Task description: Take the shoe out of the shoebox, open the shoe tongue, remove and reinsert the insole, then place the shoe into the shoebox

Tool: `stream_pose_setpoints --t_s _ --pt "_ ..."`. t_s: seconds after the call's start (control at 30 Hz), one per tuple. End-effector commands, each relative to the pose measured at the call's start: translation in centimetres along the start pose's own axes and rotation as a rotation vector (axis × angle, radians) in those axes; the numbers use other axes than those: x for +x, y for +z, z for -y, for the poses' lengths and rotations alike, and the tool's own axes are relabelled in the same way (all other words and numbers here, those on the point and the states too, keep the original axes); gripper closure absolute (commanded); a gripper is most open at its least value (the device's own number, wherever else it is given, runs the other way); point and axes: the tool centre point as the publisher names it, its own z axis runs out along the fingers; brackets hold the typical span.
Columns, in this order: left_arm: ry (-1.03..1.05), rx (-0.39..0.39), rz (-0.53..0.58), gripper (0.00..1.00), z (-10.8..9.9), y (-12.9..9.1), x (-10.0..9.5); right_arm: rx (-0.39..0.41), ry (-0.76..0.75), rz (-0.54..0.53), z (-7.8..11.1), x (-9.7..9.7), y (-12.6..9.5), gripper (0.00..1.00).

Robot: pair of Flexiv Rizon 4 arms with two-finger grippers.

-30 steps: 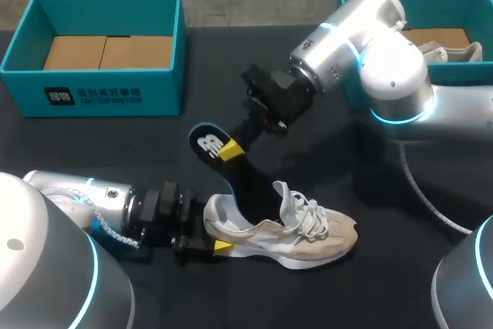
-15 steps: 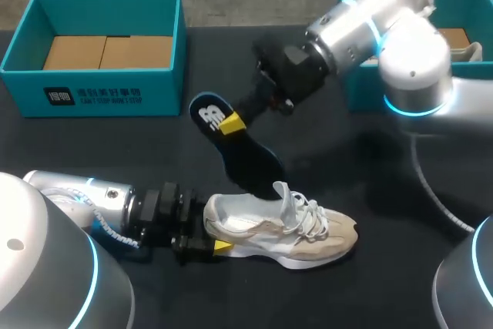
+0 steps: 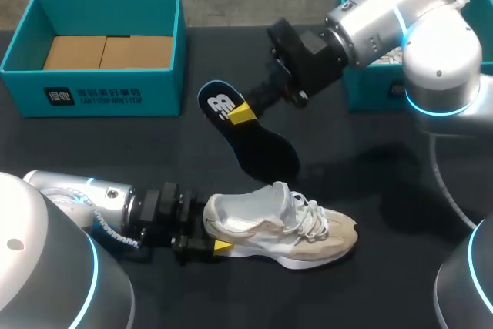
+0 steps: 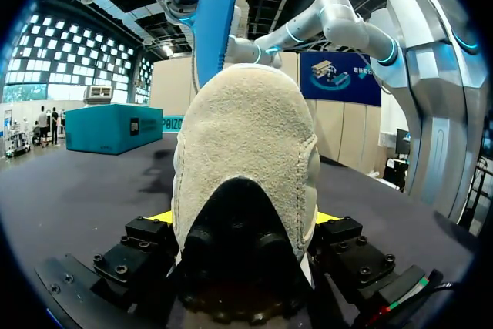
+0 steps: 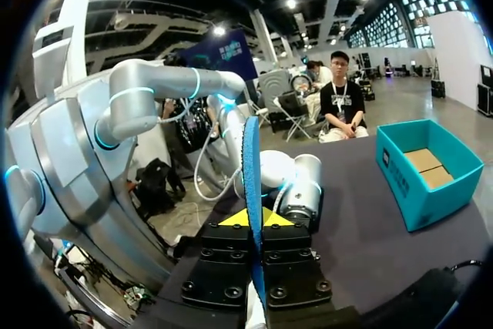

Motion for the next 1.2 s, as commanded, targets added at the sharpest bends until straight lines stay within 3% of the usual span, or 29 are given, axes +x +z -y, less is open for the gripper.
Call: stream_pose_setpoints --t_s 0.03,0.13,0.4,0.73,1.0,1.07,1.1,1.2 --pt "-0.001 -0.002 -0.002 1.00 -0.3 0.0 -0.1 0.001 0.001 0.005 0.0 0.1 0.1 1.00" --pt "-0.001 -0.002 -0.002 1.00 -0.3 0.0 -0.1 -0.033 -0.005 0.023 -1.0 0.0 -0.2 1.00" --pt "-0.001 -0.002 -0.002 1.00 -0.3 0.0 -0.1 -0.037 -0.019 0.113 -5.6 1.7 -3.7 1.00" --pt "-0.001 -0.002 -0.002 1.00 -0.3 0.0 -0.1 -0.085 -0.005 0.140 -7.7 3.9 -7.1 1.00" --pt "-0.001 -0.002 -0.002 1.00 -0.3 0.0 -0.1 -0.187 0.015 0.158 -8.3 6.3 -9.8 1.00" --pt "-0.001 -0.002 -0.002 1.00 -0.3 0.0 -0.1 -0.291 0.163 0.278 -8.5 6.9 -11.1 1.00" --pt "-0.001 -0.002 -0.002 1.00 -0.3 0.0 -0.1 -0.232 0.258 0.461 -8.5 7.4 -11.6 1.00" --pt "-0.001 -0.002 -0.002 1.00 -0.3 0.0 -0.1 -0.232 0.258 0.461 -8.5 7.4 -11.6 1.00"
